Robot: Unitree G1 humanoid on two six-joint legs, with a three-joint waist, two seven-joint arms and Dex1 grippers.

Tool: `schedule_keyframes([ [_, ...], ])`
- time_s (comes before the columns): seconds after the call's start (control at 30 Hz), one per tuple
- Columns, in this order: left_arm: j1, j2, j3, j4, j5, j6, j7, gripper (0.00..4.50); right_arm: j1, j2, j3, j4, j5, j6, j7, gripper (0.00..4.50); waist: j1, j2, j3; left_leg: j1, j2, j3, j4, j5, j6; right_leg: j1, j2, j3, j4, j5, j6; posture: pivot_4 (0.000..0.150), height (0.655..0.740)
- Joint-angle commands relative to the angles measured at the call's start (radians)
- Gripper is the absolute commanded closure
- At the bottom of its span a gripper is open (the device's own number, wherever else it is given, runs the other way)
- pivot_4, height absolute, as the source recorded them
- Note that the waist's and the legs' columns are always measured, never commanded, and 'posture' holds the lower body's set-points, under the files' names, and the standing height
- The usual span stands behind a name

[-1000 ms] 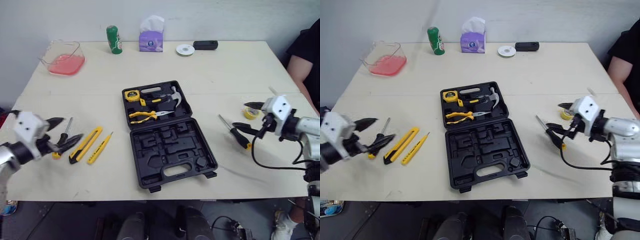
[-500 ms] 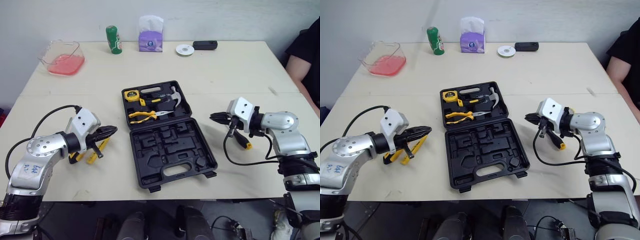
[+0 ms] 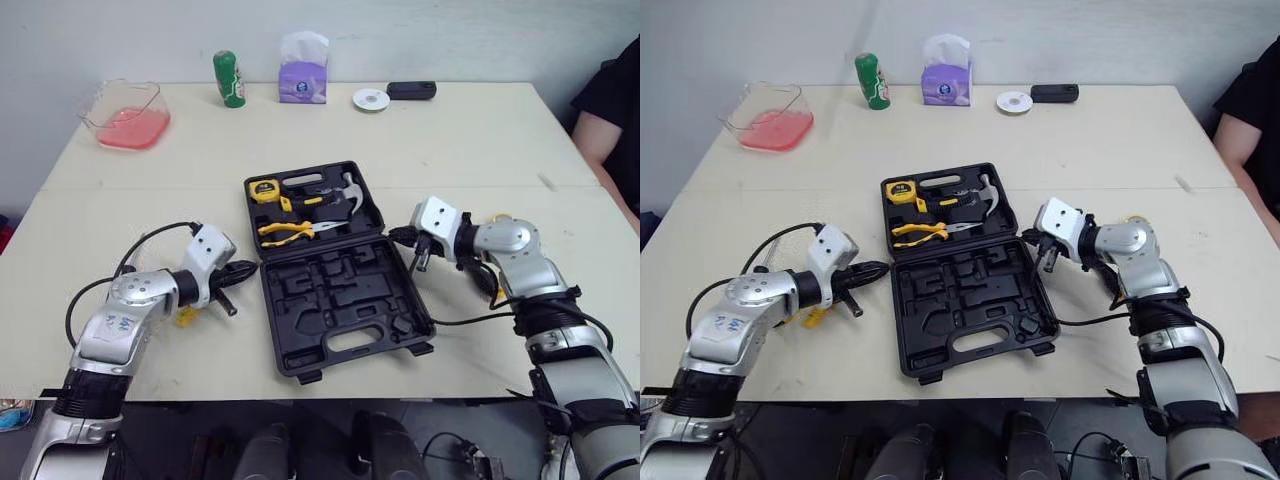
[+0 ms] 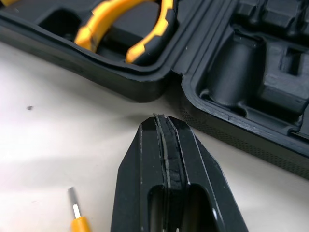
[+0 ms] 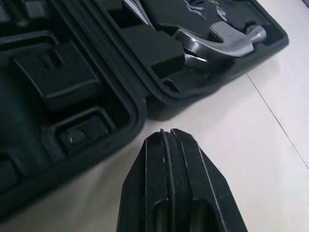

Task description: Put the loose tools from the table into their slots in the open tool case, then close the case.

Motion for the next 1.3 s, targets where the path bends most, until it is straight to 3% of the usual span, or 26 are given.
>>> schedule_keyframes([
  [0.03,-0.031,-0.017,-0.007,0.026,0.029,-0.01,0.022,4.5,-0.051,0.017,-0.003,0.028,-0.007,-0.009,-0.013,4.48,-0.001,0.0,0.0,0.0,0.0,0.0,0.0,0.0,0.0,0.0,0.0,0.0,0.0,0.0,0.0,0.15,0.74],
  [0.6,-0.114,-0.1,-0.051,0.08,0.041,0.017,-0.027,4.5,-0.052,0.066,-0.022,0.114,0.039,0.008,0.074,4.48,0.007,0.0,0.0,-0.001,0.0,-0.001,0.001,0.0,0.0,0.0,0.0,0.0,0.0,0.0,0.0,0.15,0.74],
  [1.0,-0.139,-0.132,-0.136,0.079,0.047,-0.032,-0.15,4.5,0.162,-0.067,-0.058,-0.234,0.116,0.173,0.206,4.48,0.038,0.0,0.0,-0.002,-0.001,-0.002,0.001,0.0,0.0,0.0,0.0,-0.001,-0.001,0.0,0.0,0.15,0.74],
  [1.3,-0.087,-0.125,-0.136,0.033,0.065,-0.035,-0.151,4.5,0.314,-0.117,-0.093,-0.479,0.158,0.321,0.176,4.48,0.047,0.0,0.0,-0.002,0.0,-0.001,0.002,0.0,0.0,0.0,0.001,-0.001,-0.001,0.0,0.0,0.15,0.74],
])
